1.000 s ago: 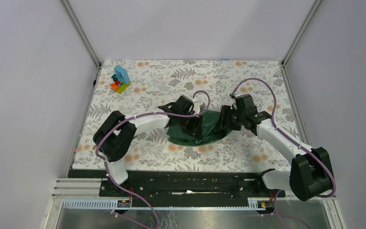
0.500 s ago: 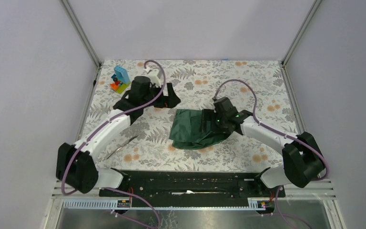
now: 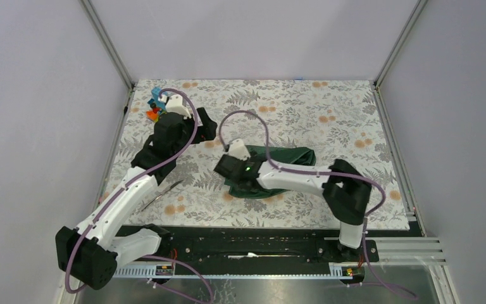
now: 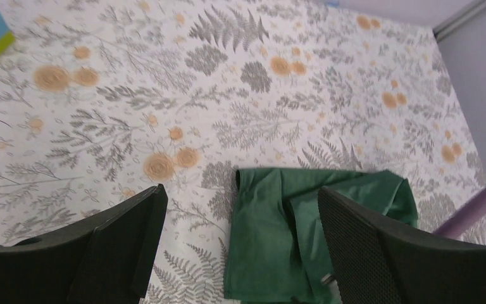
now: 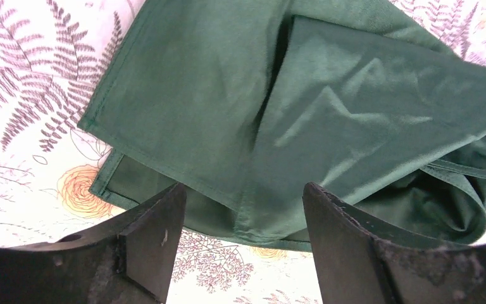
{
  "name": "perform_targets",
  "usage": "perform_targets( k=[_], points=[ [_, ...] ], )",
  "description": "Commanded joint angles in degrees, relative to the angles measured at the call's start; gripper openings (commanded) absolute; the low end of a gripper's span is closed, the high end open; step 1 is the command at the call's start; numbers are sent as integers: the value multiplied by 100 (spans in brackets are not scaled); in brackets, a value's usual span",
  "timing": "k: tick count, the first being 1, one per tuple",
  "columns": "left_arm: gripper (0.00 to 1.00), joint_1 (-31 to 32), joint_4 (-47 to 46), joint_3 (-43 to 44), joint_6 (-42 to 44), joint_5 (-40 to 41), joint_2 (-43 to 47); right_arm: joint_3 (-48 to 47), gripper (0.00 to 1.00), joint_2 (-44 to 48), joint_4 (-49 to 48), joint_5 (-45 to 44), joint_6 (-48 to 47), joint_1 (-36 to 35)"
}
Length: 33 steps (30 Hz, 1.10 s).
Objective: Fold the napkin into a case and place the utensils inside
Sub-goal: Pick up the crumpled napkin from the center of the board.
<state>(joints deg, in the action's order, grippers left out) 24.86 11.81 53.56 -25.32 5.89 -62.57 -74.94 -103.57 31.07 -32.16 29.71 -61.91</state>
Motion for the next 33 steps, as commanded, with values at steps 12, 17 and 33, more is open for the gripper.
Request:
perform_targets(
  k=[12,17,33],
  points=[
    [95,-41,-461,-153,-87,738,436,-903,52,-1464,1512,-2325,-180,-769],
    [95,-52,-476,-168,-92,715,419,-829,49,-1487,1543,-2412,-127,-794],
    [97,-119,-71,-965,-1488,-323,-133,346,0,420,888,-2365,94,-694]
  ],
)
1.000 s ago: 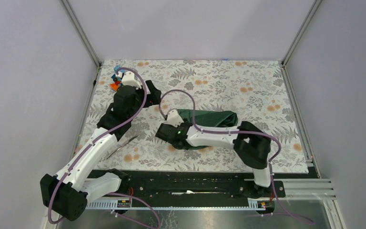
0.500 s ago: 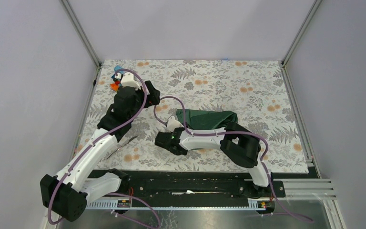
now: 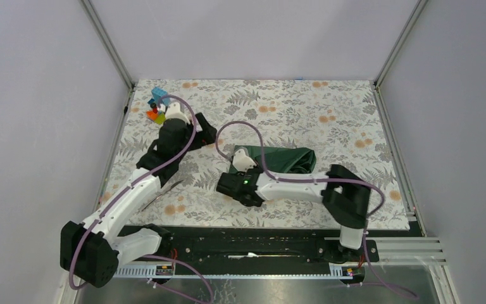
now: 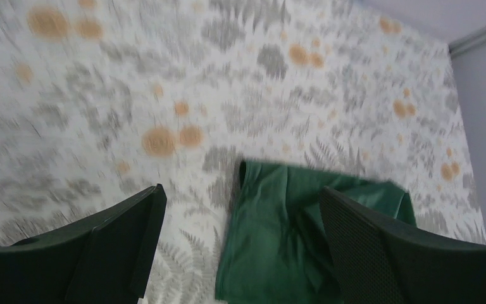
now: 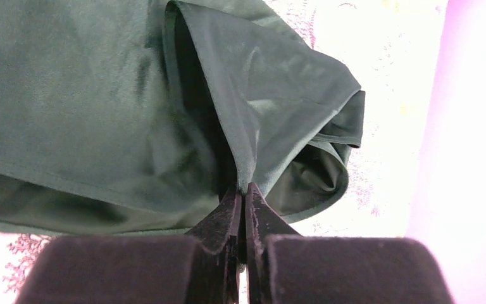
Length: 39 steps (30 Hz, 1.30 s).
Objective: Fold the napkin into a case and place the utensils inside
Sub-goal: Pick up the crumpled napkin from the center of the board.
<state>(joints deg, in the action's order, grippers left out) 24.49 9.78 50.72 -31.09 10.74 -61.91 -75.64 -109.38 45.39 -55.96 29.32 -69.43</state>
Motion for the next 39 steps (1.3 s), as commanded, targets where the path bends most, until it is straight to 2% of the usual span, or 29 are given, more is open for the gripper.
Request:
perform_targets(
  k=[1,4,6,9,12,17,22,25,30,35,39],
  points=[
    [96,-106,63,-927,-1137,-1205,-261,740,0,1309,-844,287,48,136],
    [87,-65,-364,-1479,-1409,-2426,-490,1503,0,2183,-1797,1359,-201,590],
    [86,237,-613,-1666,-1256,-2733,-435,1977,0,2719,-2290,2294,-217,976],
    [90,1223,-679,-1714,-687,-2222,-127,2535,0,3382,-2832,3232,-190,1512],
    [91,1923,-627,-1575,-420,-1703,-213,2794,0,3837,-2967,3733,-188,1913],
    [79,2892,-513,-1251,98,-381,-944,2955,0,4159,-2970,4103,-227,2259],
    [84,3736,-459,-509,577,532,-1879,3043,0,4448,-2990,4624,-163,2633],
    [83,3874,-571,-109,597,864,-2331,3018,0,4610,-2950,4687,-167,2697],
    [67,3870,-656,248,491,1395,-2997,2914,0,4835,-2717,4678,-188,2757],
    [57,3871,-959,45,419,1549,-3118,2824,0,5085,-2489,4600,-224,2793],
    [55,3870,-1265,-134,374,1811,-3117,2720,0,5202,-2333,4535,-228,2833]
  ],
)
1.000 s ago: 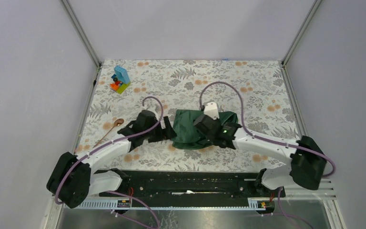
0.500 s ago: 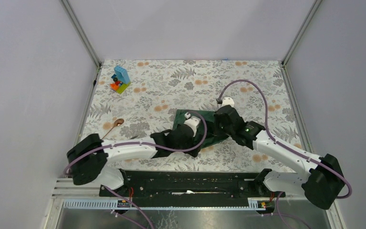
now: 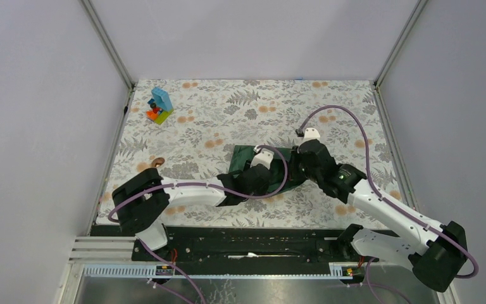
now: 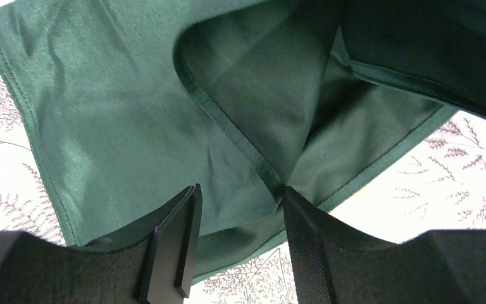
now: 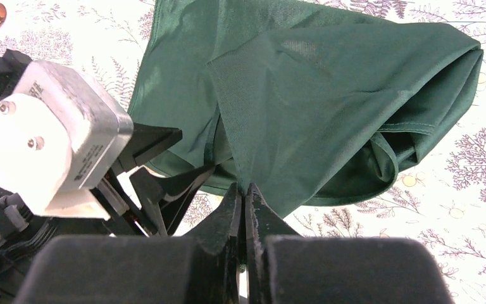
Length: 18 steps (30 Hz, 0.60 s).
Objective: Fold the napkin into a case and place the utensils inside
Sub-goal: Pick up the crumpled napkin from the center of the board.
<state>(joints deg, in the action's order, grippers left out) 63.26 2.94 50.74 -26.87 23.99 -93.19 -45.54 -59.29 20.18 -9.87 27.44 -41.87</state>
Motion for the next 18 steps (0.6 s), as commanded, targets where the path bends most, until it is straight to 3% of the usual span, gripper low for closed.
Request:
perform_targets(
  k=[1,8,18],
  points=[
    [56,-2,-709,-215,-25,504,32,-326,0,197,218,-57,-37,80],
    [65,-7,-1734,-626,214,2,108,-628,0,241,372,84,20,99],
    [56,-3,-2454,-837,257,-77,-105,-774,0,302,534,59,55,100]
  ],
)
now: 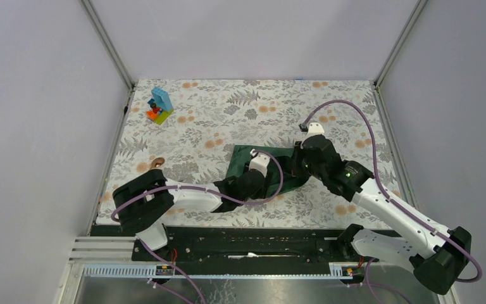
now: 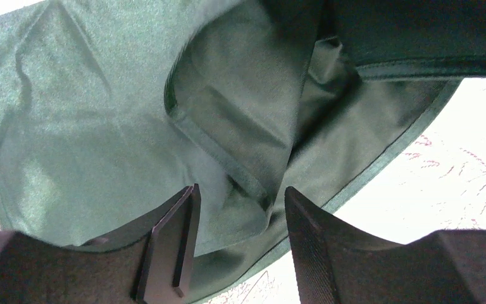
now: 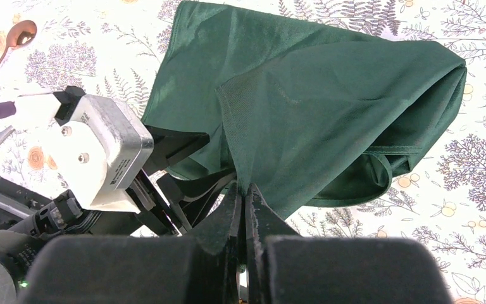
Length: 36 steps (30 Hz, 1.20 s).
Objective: Fold the napkin into a case and place the utensils inside
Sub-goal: Pick up the crumpled napkin from the center of the board, then flatten out the crumpled napkin at the center of the board.
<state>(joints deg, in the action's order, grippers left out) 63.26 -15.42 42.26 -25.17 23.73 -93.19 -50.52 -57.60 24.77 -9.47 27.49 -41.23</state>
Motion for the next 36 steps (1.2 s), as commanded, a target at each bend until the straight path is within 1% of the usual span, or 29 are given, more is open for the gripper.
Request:
perform_targets(
  k=[1,3,6,12,13,15,17,18,20,24,26,28,29,31,34,36],
  points=[
    [54,-7,-560,97,103,9,-164,-298,0,151,89,8,58,32],
    [49,-7,-424,206,148,142,-239,-359,0,176,125,-27,62,36],
    [46,-19,-391,271,218,306,-222,-490,0,225,198,-83,49,37],
    [40,-51,-806,260,254,-98,-314,-822,0,310,266,-114,3,36],
    [37,-51,-873,245,250,-150,-336,-868,0,311,289,-132,-7,36],
    [26,-50,-926,215,241,-176,-352,-954,0,324,357,-185,-31,37],
    [15,-51,-787,231,280,-53,-274,-1094,0,356,471,-281,-113,36],
    [12,-51,-587,275,312,90,-175,-1185,0,385,539,-364,-170,34],
    [1,-50,82,487,360,581,116,-1406,0,448,748,-686,-353,36],
    [0,-51,1750,1178,537,1694,1118,-1979,0,642,1171,-1217,-987,36],
    [0,-47,2390,1572,778,1845,1751,-2300,0,794,1290,-1201,-1358,36],
    [0,-11,2876,2000,1115,1749,2324,-2588,0,1009,1308,-864,-1686,31],
    [0,7,3114,2234,1296,1578,2564,-2699,0,1157,1265,-597,-1840,31],
    [0,122,3617,2828,1636,1282,2991,-2910,0,1443,1133,204,-2065,34],
    [0,514,4386,3947,1977,1213,3113,-3201,0,1713,915,1494,-2104,36],
    [0,769,4857,4694,2108,1244,3018,-3461,0,1653,839,2228,-1962,36]
  ],
)
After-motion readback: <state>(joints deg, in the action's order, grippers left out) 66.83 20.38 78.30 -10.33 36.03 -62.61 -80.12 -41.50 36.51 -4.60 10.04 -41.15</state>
